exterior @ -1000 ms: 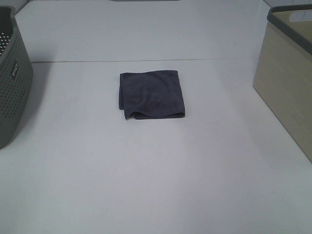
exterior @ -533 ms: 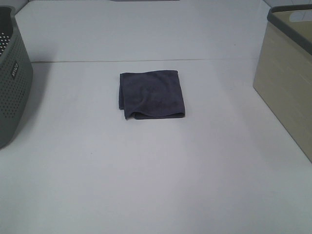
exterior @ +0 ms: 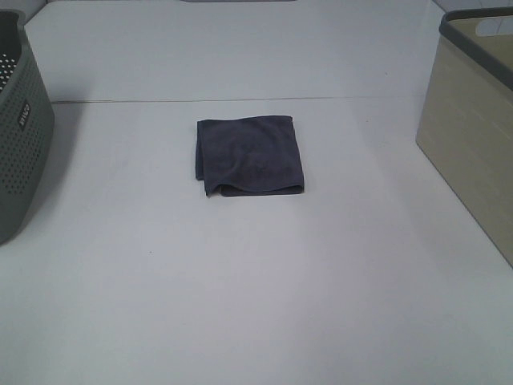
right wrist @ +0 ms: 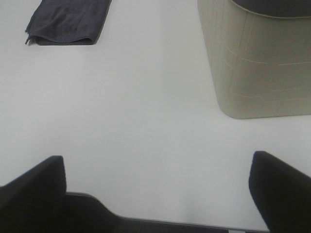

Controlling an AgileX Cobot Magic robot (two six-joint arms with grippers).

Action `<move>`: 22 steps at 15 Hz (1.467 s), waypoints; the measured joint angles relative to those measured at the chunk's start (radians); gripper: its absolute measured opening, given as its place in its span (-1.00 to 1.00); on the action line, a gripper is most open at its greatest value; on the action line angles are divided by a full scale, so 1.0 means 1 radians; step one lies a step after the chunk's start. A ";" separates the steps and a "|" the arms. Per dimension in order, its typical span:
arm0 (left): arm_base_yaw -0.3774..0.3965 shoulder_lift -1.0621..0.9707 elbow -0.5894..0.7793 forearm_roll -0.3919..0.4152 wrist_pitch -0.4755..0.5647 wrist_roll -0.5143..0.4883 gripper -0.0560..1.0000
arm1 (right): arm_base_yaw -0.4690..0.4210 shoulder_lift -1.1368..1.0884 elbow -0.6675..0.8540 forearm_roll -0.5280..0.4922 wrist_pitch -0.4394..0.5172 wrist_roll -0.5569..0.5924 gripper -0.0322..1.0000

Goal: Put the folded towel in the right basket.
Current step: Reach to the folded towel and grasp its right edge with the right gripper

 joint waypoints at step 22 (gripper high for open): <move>0.000 0.000 0.000 0.000 0.000 0.000 0.98 | 0.000 0.000 0.000 0.000 0.000 0.000 0.96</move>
